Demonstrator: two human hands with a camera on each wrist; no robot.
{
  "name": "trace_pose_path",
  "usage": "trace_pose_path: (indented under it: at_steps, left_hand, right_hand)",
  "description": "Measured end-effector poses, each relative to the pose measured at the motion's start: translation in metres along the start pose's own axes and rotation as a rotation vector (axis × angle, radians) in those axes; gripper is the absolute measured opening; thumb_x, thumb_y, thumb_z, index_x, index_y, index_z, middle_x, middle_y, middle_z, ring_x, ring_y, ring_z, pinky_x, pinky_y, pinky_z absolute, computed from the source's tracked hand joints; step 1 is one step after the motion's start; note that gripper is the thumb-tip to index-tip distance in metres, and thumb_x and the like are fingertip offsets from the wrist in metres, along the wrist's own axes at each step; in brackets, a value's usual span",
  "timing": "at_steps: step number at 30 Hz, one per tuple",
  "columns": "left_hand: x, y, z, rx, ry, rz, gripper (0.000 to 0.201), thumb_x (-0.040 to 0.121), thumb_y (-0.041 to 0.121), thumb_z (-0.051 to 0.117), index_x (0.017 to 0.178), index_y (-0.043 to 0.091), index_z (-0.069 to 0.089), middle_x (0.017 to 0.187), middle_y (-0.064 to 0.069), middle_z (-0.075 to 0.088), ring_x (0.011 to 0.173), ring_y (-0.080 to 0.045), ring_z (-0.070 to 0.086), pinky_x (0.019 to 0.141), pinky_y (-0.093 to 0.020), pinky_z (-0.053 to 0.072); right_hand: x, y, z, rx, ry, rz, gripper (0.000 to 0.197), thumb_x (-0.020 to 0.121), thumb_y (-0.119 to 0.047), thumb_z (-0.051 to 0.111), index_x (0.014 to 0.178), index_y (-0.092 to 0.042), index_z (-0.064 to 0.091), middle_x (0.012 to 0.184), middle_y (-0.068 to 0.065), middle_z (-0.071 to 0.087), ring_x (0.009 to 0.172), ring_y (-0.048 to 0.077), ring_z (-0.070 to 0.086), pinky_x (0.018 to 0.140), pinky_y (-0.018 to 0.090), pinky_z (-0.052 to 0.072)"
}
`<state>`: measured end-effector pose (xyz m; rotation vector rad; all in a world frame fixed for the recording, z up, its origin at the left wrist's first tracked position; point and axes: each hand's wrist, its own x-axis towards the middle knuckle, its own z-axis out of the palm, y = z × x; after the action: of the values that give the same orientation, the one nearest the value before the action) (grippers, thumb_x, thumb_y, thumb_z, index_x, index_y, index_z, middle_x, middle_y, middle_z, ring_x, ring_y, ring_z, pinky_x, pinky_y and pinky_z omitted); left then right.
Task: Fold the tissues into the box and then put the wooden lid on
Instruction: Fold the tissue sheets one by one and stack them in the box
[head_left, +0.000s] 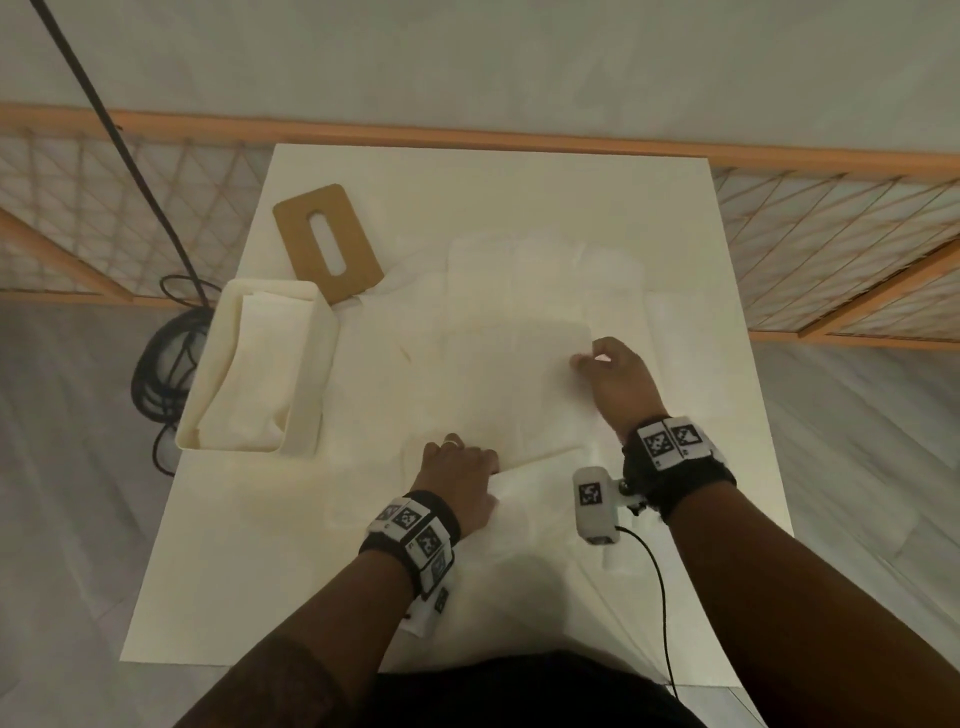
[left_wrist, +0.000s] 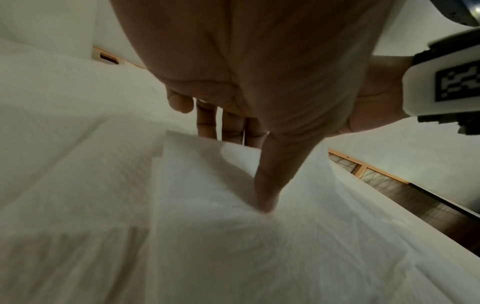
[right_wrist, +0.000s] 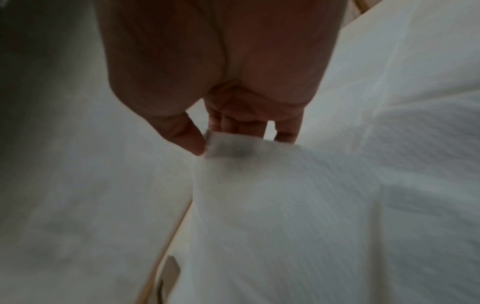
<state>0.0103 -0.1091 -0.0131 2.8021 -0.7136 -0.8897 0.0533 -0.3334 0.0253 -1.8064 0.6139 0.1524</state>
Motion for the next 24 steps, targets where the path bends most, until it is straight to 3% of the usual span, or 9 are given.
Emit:
trace_pose_path:
  at_steps: [2, 5, 8, 12, 16, 18, 20, 22, 24]
  left_hand:
    - [0.000, -0.001, -0.003, 0.037, -0.030, 0.003, 0.028, 0.092, 0.035, 0.061, 0.118, 0.024, 0.059, 0.114, 0.002, 0.065, 0.119, -0.025, 0.045, 0.101, -0.043, 0.033]
    - [0.000, 0.000, -0.010, 0.057, -0.017, -0.031, 0.038, 0.090, 0.042, 0.062, 0.122, 0.022, 0.054, 0.122, 0.000, 0.059, 0.121, -0.027, 0.045, 0.102, -0.044, 0.036]
    - [-0.001, 0.005, -0.020, -0.187, 0.271, -0.085, 0.070, 0.083, 0.051, 0.069, 0.139, 0.023, 0.038, 0.139, -0.001, 0.041, 0.125, -0.027, 0.043, 0.104, -0.045, 0.038]
    - [-0.001, 0.003, -0.058, -0.648, 0.591, 0.123, 0.089, 0.076, 0.038, 0.067, 0.153, 0.021, 0.026, 0.160, 0.003, 0.025, 0.145, -0.020, 0.027, 0.114, -0.043, 0.025]
    - [0.006, -0.004, -0.120, -0.934, 0.248, 0.306, 0.104, 0.076, 0.052, 0.070, 0.160, 0.035, 0.010, 0.167, 0.017, 0.011, 0.150, 0.003, 0.013, 0.117, -0.016, 0.017]
    - [0.013, -0.003, -0.138, -0.928, 0.076, 0.381, 0.107, 0.072, 0.053, 0.080, 0.158, 0.038, 0.018, 0.164, 0.014, 0.026, 0.149, 0.002, 0.022, 0.123, -0.025, 0.021]
    - [0.018, -0.003, -0.144, -0.984, 0.002, 0.371, 0.088, 0.071, 0.043, 0.085, 0.148, 0.031, 0.045, 0.148, 0.008, 0.054, 0.140, -0.006, 0.045, 0.121, -0.041, 0.032]
    - [0.021, -0.006, -0.140, -1.139, 0.039, 0.315, 0.057, 0.073, 0.033, 0.086, 0.126, 0.019, 0.068, 0.127, -0.002, 0.071, 0.124, -0.020, 0.063, 0.112, -0.049, 0.044]
    - [0.019, -0.010, -0.128, -1.399, 0.132, 0.208, 0.041, 0.078, 0.023, 0.086, 0.115, 0.012, 0.074, 0.118, -0.013, 0.074, 0.112, -0.032, 0.069, 0.102, -0.050, 0.052]
  right_hand:
    - [-0.002, -0.012, -0.010, 0.231, 0.043, 0.021, 0.017, 0.080, -0.028, 0.063, 0.078, -0.020, 0.048, 0.077, 0.003, 0.058, 0.075, 0.023, 0.054, 0.069, 0.040, 0.041]
    - [-0.005, -0.026, -0.020, 0.516, -0.025, 0.066, 0.020, 0.077, -0.020, 0.058, 0.095, -0.013, 0.055, 0.090, 0.008, 0.064, 0.086, 0.030, 0.062, 0.083, 0.052, 0.052]
    - [-0.014, -0.033, -0.027, 0.622, -0.134, 0.073, 0.028, 0.085, -0.014, 0.051, 0.109, -0.007, 0.063, 0.108, 0.013, 0.071, 0.101, 0.034, 0.066, 0.102, 0.060, 0.049]
    - [-0.027, -0.047, -0.040, 0.568, -0.236, 0.048, 0.027, 0.085, -0.014, 0.050, 0.108, -0.010, 0.063, 0.097, 0.010, 0.067, 0.090, 0.028, 0.065, 0.087, 0.044, 0.051]
    - [-0.036, -0.064, -0.051, 0.383, -0.470, -0.006, 0.022, 0.087, -0.012, 0.050, 0.095, -0.013, 0.071, 0.086, 0.006, 0.070, 0.077, 0.021, 0.068, 0.070, 0.032, 0.053]
    - [-0.035, -0.071, -0.051, 0.309, -0.574, -0.002, 0.024, 0.092, -0.012, 0.052, 0.104, -0.008, 0.073, 0.099, 0.017, 0.072, 0.088, 0.027, 0.068, 0.078, 0.037, 0.053]
    - [-0.029, -0.067, -0.053, 0.315, -0.650, 0.033, 0.041, 0.095, -0.025, 0.058, 0.125, 0.003, 0.061, 0.120, 0.031, 0.063, 0.103, 0.038, 0.062, 0.088, 0.045, 0.049]
    - [-0.028, -0.057, -0.054, 0.464, -0.609, 0.136, 0.059, 0.098, -0.047, 0.058, 0.130, 0.003, 0.056, 0.124, 0.025, 0.064, 0.108, 0.040, 0.061, 0.090, 0.044, 0.050]
    - [-0.028, -0.041, -0.055, 0.618, -0.523, 0.266, 0.083, 0.090, -0.074, 0.052, 0.129, -0.001, 0.059, 0.123, 0.021, 0.063, 0.110, 0.043, 0.059, 0.096, 0.042, 0.049]
